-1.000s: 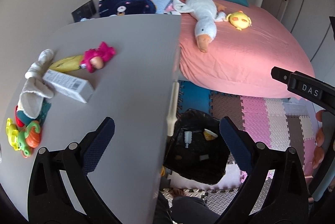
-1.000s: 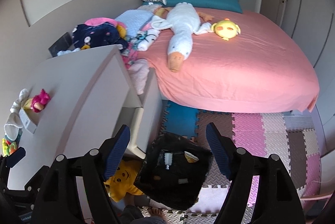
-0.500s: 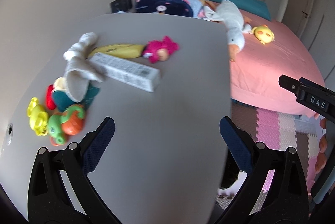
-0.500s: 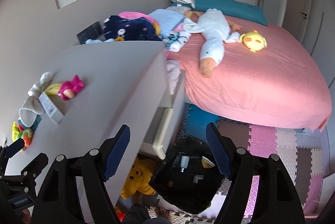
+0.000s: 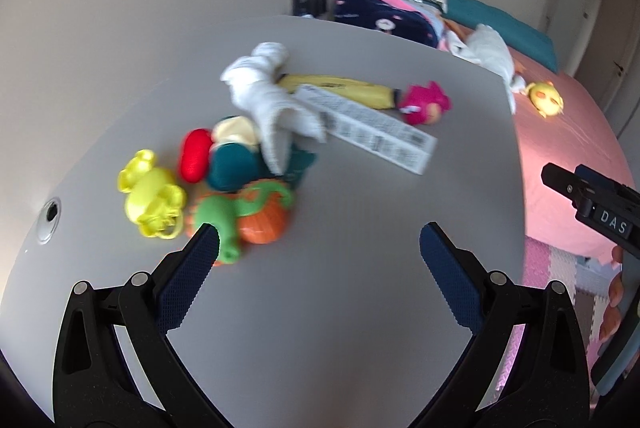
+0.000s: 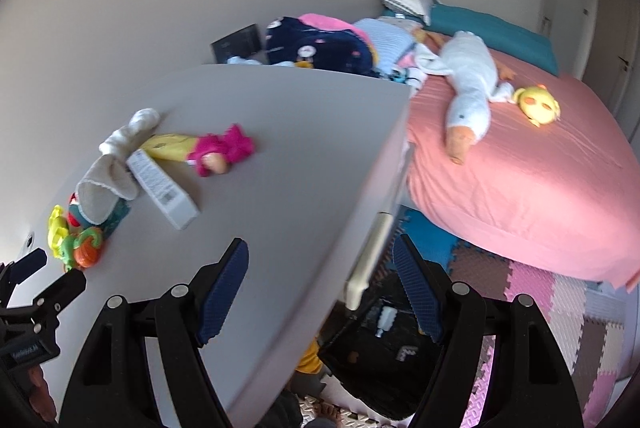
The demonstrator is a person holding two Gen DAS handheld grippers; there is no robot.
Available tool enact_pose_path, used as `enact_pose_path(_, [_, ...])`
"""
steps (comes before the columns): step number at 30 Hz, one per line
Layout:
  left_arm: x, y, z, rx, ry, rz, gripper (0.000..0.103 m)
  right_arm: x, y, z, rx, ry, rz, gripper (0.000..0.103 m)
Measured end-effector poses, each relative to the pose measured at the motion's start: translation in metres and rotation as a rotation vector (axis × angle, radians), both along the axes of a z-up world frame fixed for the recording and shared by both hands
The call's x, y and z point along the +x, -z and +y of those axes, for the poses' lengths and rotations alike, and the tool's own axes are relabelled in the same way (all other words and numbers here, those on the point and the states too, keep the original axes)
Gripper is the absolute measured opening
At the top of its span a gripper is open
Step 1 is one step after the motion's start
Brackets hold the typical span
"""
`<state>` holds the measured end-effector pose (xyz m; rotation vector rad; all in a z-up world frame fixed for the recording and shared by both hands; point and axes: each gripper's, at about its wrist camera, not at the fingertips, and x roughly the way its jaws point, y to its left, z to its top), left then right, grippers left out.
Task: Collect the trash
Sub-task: 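Grasp the yellow-green toy with the left gripper while the right grasps the white toothpaste box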
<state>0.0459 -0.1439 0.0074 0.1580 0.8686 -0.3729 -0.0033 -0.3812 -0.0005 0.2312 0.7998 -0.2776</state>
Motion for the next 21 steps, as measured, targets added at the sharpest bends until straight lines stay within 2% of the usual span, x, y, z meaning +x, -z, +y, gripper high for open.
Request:
enact_pose_path(10, [0.026, 0.008, 0.054, -0.023, -0.100, 0.019, 0.097, 0.037, 0.006, 0.045, -0.021, -0.108, 0.022, 0.075])
enact_pose_path(21, [0.056, 0.014, 0.100, -0.061, -0.214, 0.029, 0.097, 0.072, 0.011, 0.073, -0.031, -0.173, 0.039, 0.075])
